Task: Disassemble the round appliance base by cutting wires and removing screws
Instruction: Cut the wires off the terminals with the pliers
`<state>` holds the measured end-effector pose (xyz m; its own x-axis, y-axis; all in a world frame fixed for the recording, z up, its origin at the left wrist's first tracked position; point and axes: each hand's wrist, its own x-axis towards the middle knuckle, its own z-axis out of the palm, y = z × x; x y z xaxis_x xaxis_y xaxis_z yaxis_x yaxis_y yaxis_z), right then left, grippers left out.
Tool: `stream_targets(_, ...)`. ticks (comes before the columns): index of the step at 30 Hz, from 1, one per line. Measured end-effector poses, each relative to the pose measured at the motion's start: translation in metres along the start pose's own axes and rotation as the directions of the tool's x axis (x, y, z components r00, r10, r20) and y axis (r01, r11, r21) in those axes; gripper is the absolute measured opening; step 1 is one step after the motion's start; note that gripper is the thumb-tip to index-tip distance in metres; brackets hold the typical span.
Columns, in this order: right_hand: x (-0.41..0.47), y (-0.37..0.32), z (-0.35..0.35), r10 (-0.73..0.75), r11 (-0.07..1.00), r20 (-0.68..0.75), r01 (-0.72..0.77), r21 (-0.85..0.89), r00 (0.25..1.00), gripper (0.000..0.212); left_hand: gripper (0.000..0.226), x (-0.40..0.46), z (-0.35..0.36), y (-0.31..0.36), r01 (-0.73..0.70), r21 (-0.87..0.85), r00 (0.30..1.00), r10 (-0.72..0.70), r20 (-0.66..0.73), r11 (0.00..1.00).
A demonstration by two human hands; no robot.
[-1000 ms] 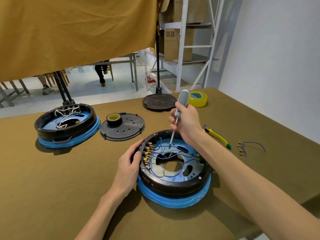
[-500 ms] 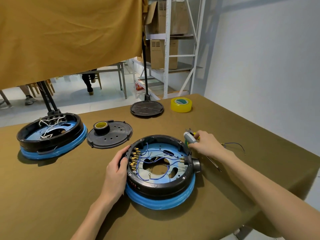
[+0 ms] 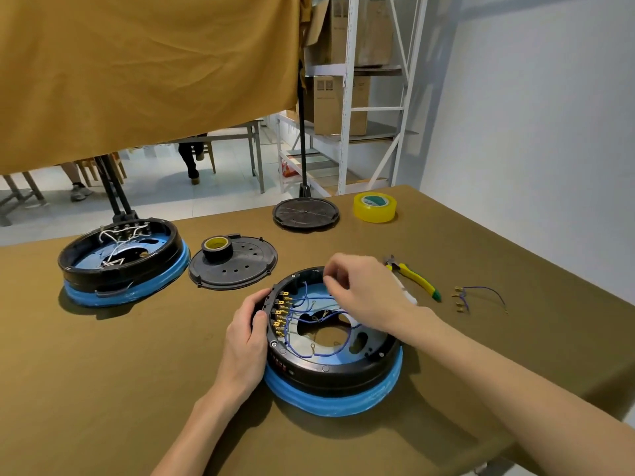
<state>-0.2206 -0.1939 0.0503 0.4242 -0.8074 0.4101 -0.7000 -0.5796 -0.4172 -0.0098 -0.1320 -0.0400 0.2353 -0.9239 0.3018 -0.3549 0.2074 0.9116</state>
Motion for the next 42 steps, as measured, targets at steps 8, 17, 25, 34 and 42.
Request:
stream_targets(8, 0.007, -0.037, 0.043, -0.209, 0.978, 0.347, 0.196, 0.073, 0.914, 0.017, 0.046, -0.001, -0.005, -0.002, 0.017, 0.034, 0.999, -0.018, 0.026, 0.999)
stream_targets(17, 0.001, -0.024, 0.057, -0.221, 0.966, 0.337, 0.157, 0.207, 0.915, 0.014, 0.043, -0.002, -0.006, 0.001, 0.014, 0.036, 0.999, -0.015, 0.036, 0.999)
stream_targets(25, 0.002, -0.017, 0.062, -0.235, 0.955, 0.351, 0.150, 0.254, 0.906, 0.011, 0.047, -0.002, -0.007, 0.002, -0.002, 0.051, 0.999, 0.000, 0.044, 0.999)
stream_targets(34, 0.027, 0.024, 0.021, 0.087, 0.957, -0.224, -0.018, 0.291, 0.971, 0.011, 0.042, 0.007, 0.010, 0.010, 0.148, -0.118, 0.989, -0.151, -0.012, 0.982)
stream_targets(42, 0.052, 0.127, 0.013, 0.787, 0.582, 0.109, -0.674, -0.454, 0.607, 0.094, 0.041, 0.009, 0.009, 0.015, 0.152, -0.069, 0.987, -0.155, -0.033, 0.986)
